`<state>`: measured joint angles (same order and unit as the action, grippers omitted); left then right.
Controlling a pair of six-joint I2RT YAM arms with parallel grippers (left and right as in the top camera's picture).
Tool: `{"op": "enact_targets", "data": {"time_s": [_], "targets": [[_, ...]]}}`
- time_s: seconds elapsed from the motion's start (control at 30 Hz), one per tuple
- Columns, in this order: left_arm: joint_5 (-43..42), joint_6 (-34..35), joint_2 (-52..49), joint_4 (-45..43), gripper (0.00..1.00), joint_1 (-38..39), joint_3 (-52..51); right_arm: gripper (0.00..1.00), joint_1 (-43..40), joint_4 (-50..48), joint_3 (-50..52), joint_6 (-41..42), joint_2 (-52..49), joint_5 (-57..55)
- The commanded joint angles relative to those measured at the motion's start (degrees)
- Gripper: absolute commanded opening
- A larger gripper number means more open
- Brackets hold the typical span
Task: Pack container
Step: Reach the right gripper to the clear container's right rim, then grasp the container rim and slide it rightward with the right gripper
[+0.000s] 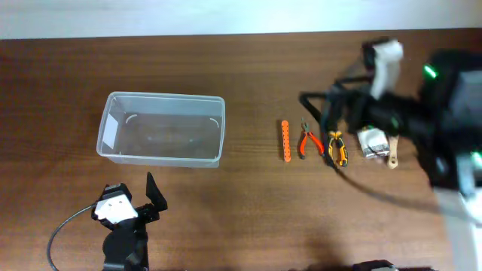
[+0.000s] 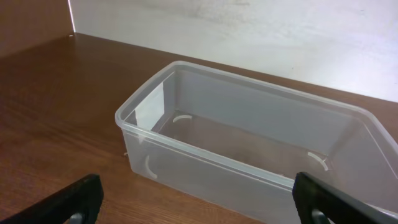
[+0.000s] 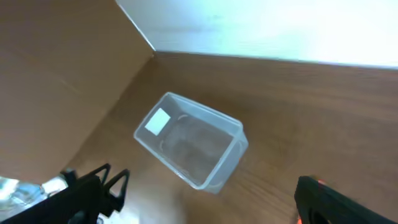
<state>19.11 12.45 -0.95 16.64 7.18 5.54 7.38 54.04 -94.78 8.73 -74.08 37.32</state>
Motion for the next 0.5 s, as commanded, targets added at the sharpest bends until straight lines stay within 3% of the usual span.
{"op": "enact_targets", "data": {"time_s": [0.0,0.1,0.23,0.37,0.47], "targets": [[0.2,-0.5,0.26,0.07,0.99,0.28,-0.22,0.98,10.56,1.51,-4.85,5.16,-8.24,-17.18],[0.2,-0.5,0.26,0.07,0.99,0.28,-0.22,0.99,21.18,1.64,-6.67,8.74,-14.78,-33.24],[0.2,-0.5,0.26,0.07,0.99,0.28,-0.22,0.99,28.41,0.07,-6.82,15.91,-22.6,-42.49],[0.2,-0.5,0.26,0.07,0.99,0.28,-0.22,0.88,29.53,-0.5,-6.82,24.04,-30.84,-40.44],[0.2,-0.5,0.26,0.07,0.99,0.28,-0.2,0.78,29.77,-1.38,-6.82,24.83,-36.37,-34.91]]}}
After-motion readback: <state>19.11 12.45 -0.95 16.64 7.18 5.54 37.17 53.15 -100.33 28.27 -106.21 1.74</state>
